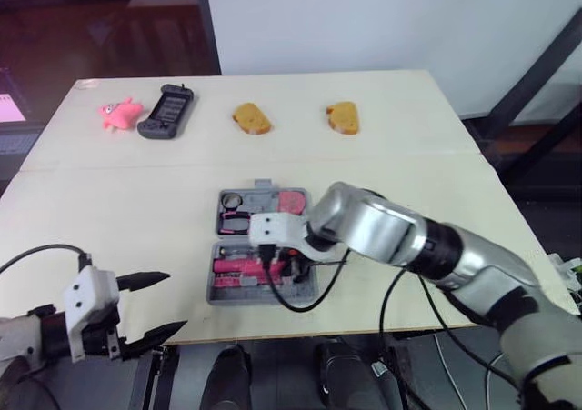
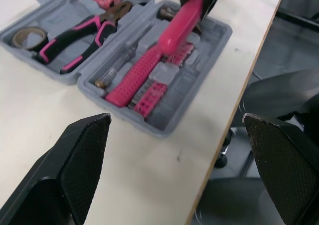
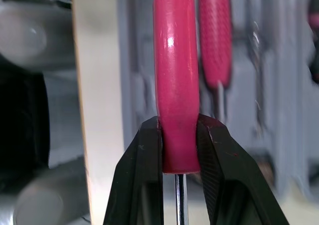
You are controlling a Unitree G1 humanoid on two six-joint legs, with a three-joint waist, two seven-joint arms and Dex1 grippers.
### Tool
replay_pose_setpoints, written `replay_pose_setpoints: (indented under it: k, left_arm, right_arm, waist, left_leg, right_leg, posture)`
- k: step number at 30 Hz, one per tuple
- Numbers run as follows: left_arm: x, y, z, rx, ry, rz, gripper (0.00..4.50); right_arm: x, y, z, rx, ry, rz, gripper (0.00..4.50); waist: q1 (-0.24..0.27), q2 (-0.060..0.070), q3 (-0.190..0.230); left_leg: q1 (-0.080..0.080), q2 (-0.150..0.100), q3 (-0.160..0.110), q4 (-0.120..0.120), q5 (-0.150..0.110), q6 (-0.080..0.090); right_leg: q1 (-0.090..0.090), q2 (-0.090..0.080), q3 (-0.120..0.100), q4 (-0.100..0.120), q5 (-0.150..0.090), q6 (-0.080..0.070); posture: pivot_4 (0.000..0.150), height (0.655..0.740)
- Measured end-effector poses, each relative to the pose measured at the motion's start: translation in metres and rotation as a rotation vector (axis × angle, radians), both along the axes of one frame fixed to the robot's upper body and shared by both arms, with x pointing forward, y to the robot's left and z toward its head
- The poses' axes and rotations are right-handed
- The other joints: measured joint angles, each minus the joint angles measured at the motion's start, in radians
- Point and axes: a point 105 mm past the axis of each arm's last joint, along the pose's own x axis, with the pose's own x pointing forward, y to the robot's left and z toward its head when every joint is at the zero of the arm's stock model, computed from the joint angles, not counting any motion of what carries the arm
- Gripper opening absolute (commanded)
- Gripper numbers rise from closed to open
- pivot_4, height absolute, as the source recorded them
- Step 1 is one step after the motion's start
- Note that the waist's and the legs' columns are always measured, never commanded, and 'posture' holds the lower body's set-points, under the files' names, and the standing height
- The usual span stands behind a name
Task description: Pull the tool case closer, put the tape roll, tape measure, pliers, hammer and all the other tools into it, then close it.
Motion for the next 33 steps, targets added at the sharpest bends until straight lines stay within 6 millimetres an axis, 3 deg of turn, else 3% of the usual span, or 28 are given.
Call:
replay_pose_setpoints:
  k: [5,15,24,33]
  left_arm:
    - [-0.008,0.004,0.0,0.01,0.016,0.016,4.5]
    - [-0.011,0.002,0.004,-0.001,0.003,0.017,4.5]
    - [-0.013,0.007,0.001,0.039,0.001,0.029,4.5]
    - [-0.019,0.014,0.002,0.065,0.003,0.048,4.5]
  right_arm:
    - [-0.008,0.013,-0.007,-0.005,0.026,0.023,0.42]
    - [-0.01,0.019,-0.012,-0.013,0.042,-0.001,0.42]
    - [-0.007,0.025,-0.038,-0.099,0.031,-0.015,0.42]
    - [-0.008,0.037,-0.039,-0.09,0.02,-0.003,0.42]
  waist:
    - [0.001,0.0,0.0]
    - [-0.004,0.0,0.0]
    - [-0.024,0.0,0.0]
    - [-0.034,-0.002,-0.002]
  left_leg:
    - [0.0,0.0,0.0,0.0,0.0,0.0]
    - [0.0,0.0,0.0,0.0,0.0,0.0]
    - [-0.002,0.0,0.0,-0.001,0.0,0.0]
    - [-0.001,0.002,0.0,-0.002,0.0,0.0]
  right_leg:
    - [0.0,0.0,0.0,0.0,0.0,0.0]
    - [-0.001,0.0,0.0,0.0,0.0,0.0]
    - [-0.003,0.0,0.0,0.0,0.0,0.0]
    - [-0.005,0.003,0.0,0.001,0.002,-0.003]
  posture:
    - [0.15,0.74]
    - [0.15,0.74]
    - [0.15,0.74]
    - [0.15,0.74]
